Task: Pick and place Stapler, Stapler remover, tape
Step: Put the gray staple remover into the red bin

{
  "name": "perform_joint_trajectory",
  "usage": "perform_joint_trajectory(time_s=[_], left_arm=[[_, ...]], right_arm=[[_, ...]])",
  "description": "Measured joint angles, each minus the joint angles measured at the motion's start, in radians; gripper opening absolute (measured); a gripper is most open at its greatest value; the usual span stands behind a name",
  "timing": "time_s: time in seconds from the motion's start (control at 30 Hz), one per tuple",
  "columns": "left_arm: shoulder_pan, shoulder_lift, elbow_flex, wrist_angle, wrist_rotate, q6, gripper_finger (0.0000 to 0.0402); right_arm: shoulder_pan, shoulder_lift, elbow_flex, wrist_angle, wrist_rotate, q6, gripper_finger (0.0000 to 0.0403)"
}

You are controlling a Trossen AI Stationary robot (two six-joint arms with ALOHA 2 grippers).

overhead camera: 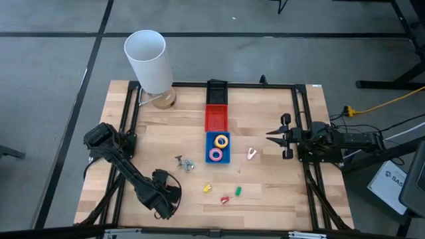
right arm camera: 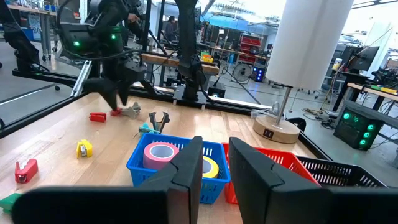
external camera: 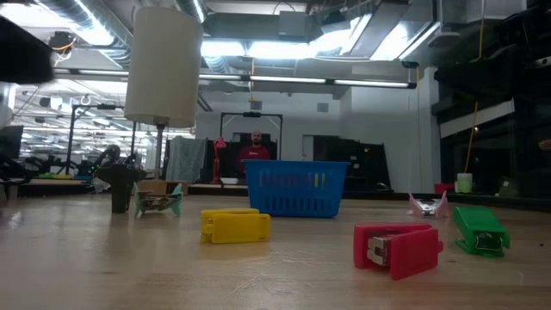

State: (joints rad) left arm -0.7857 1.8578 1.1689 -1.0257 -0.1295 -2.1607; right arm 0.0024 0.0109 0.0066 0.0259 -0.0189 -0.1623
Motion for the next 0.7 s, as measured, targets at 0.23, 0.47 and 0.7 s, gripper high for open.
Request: perform_joint_trajectory(time_s=[0.23, 0.47, 0.7], left_arm=[[0.028, -0.002, -0.045, 0.033, 0.001, -0.025, 0.0214], [0.042, -0.009, -0.071, 0.084, -0.011, -0.025, 0.0213], [0.051, -0.007, -0.073, 0.083, -0.055, -0.014, 0.0181]], right_arm=[[0.000, 0.000, 0.000, 0.000, 0.000, 0.000, 0.0081], [0.000, 0.000, 0.000, 0.000, 0.000, 0.000, 0.0081], [0.000, 0.000, 0.000, 0.000, 0.000, 0.000, 0.0081]])
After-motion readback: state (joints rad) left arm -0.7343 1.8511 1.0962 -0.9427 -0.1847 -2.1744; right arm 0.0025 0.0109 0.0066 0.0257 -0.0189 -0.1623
